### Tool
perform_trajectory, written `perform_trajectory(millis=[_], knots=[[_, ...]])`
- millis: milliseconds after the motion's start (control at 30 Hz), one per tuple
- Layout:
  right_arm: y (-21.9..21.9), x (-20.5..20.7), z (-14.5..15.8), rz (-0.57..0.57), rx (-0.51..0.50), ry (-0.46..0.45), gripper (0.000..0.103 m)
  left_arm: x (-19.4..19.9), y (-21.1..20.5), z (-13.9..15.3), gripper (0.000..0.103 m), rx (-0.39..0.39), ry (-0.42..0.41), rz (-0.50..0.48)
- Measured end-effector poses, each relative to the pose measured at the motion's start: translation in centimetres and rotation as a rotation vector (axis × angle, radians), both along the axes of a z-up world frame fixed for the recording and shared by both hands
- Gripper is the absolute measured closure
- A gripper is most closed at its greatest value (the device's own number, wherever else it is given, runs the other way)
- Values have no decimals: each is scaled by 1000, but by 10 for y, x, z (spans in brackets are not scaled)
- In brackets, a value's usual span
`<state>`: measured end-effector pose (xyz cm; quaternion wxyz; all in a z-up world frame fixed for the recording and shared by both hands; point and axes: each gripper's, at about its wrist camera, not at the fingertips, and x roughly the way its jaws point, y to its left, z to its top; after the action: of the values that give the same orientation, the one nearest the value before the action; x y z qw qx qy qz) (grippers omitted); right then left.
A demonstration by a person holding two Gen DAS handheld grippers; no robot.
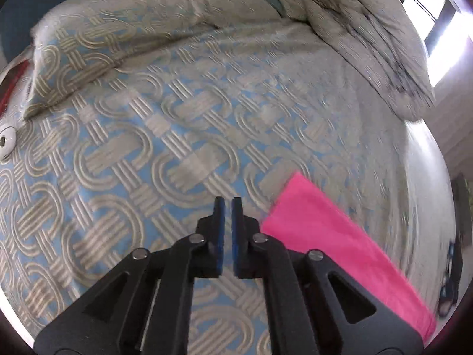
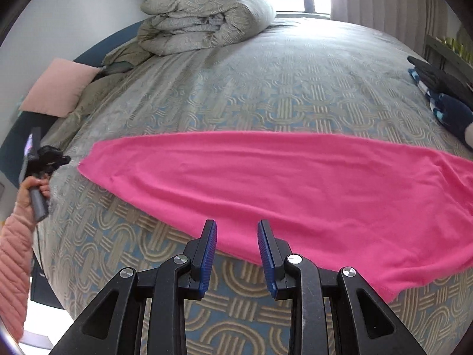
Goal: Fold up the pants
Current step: 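Grasp the pink pants leg end with the left tool and hold it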
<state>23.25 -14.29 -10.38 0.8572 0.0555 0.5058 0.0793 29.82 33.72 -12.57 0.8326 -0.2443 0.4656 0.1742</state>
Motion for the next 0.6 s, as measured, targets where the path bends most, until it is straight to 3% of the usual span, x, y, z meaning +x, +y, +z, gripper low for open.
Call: perform_trajectory(millis=[33, 100, 200, 267, 333, 433, 600], knots=[[-3, 0, -3, -10, 3, 12, 74, -1, -6, -1, 59, -9, 7, -28], [-8, 4, -8, -34, 15, 39, 74, -2, -20, -8, 32, -63, 23, -77], [-9, 5, -6, -45, 27, 42, 74, 4, -40, -29, 31, -144, 84, -124], [-6, 4, -1, -42, 23, 27, 74, 8, -49, -31, 38, -81, 79, -108], [-4, 5, 0, -34, 10, 21, 73, 16, -55, -30, 95, -59, 57, -118], [-4, 8, -2, -49, -8, 28, 72, 20, -52, -30, 95, -116, 44, -80], [-30, 11, -3, -118, -7, 31, 71, 16, -55, -20, 95, -80, 25, -90]])
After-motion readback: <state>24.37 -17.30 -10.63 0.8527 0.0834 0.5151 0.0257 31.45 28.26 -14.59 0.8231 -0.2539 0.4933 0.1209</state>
